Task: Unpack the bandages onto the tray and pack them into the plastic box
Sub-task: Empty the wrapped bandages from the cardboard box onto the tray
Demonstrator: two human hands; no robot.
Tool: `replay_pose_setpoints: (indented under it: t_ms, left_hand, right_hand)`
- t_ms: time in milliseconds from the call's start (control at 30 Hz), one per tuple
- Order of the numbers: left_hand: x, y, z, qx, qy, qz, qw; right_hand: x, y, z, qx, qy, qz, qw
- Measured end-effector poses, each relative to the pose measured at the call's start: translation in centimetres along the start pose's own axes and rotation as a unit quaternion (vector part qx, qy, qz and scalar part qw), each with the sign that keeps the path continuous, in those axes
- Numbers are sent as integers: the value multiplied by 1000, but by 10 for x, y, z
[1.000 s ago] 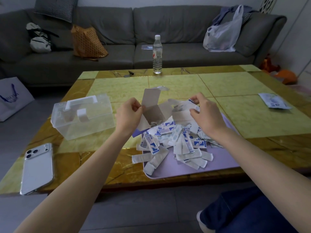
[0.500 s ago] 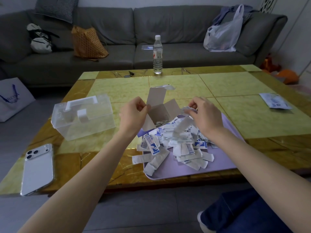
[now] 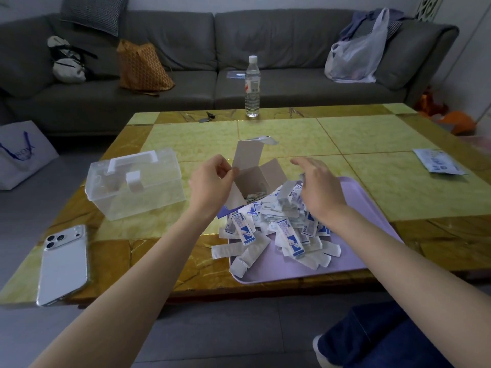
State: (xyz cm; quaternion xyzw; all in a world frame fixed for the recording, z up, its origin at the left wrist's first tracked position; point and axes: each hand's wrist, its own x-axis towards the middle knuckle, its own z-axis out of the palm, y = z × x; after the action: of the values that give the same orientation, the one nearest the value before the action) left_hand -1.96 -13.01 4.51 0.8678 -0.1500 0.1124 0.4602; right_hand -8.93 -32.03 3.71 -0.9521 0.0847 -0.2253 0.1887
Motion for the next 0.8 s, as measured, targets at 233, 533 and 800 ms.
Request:
replay_pose_setpoints:
  t_ms: [233, 533, 800]
  left_hand:
    - [-8, 6, 8, -22, -16, 16, 999]
    - [-18, 21, 9, -14, -48, 51, 997]
    - [-10, 8, 4, 16, -36, 39, 998]
  right_hand:
    - [-15, -21, 13, 17, -67, -127, 989]
    - [-11, -32, 11, -60, -160, -105, 980]
    - [-8, -17, -1, 21, -52, -66, 996]
